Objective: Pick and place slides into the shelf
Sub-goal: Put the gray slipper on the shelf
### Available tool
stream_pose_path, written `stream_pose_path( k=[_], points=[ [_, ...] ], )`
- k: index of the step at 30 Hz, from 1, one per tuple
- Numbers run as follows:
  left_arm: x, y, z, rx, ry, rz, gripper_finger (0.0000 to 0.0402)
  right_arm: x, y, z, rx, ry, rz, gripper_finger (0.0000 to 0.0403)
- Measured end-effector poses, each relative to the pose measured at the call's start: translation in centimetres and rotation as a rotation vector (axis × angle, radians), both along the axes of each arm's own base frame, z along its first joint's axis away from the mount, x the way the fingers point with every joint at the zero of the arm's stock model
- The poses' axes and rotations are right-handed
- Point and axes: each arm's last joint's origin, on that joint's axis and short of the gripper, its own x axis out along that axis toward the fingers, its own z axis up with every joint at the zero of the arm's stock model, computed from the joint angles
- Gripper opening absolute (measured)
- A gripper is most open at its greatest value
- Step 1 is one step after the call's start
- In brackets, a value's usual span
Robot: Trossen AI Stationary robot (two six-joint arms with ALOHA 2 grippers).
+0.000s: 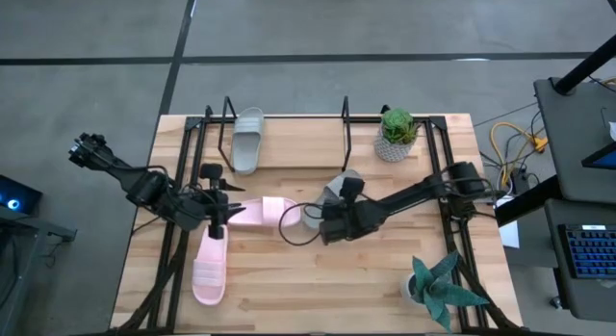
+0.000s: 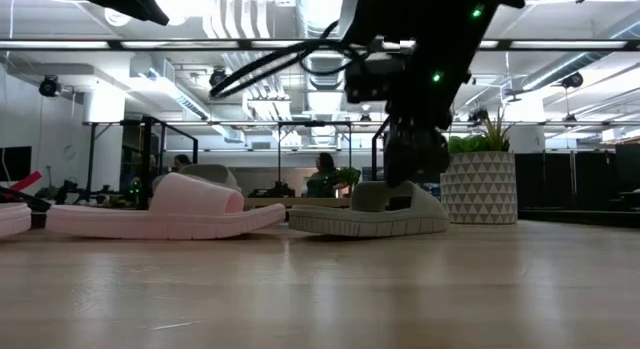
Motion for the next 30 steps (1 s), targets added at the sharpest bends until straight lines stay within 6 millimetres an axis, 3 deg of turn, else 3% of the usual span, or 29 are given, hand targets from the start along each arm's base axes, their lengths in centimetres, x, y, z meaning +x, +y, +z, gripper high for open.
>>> stream_pose_path(
  k=[7, 18, 22, 28, 30],
  points=[
    [0.1, -0.1, -0.1, 0.004, 0.007, 0.000, 0.0208, 1.1, -0.6, -2.2, -0.071, 0.073, -0.005, 0.0201],
    [0.1, -0.1, -0.1, 0.005, 0.008, -0.001, 0.0208, 1.4, -2.7, -2.6, -0.078, 0.050, -0.097, 0.0192],
    [0.1, -0.1, -0.1, 0.005, 0.008, -0.001, 0.0208, 1.4, -3.1, -2.7, -0.033, 0.057, -0.112, 0.0154],
    [0.1, -0.1, -0.1, 0.006, 0.010, -0.001, 0.0208, 1.1, -3.2, -2.8, -0.023, 0.090, -0.115, 0.0036],
    [0.1, -0.1, -0.1, 0.006, 0.009, 0.000, 0.0208, 1.1, -3.2, -2.8, -0.024, 0.099, -0.115, 0.0019]
  ],
)
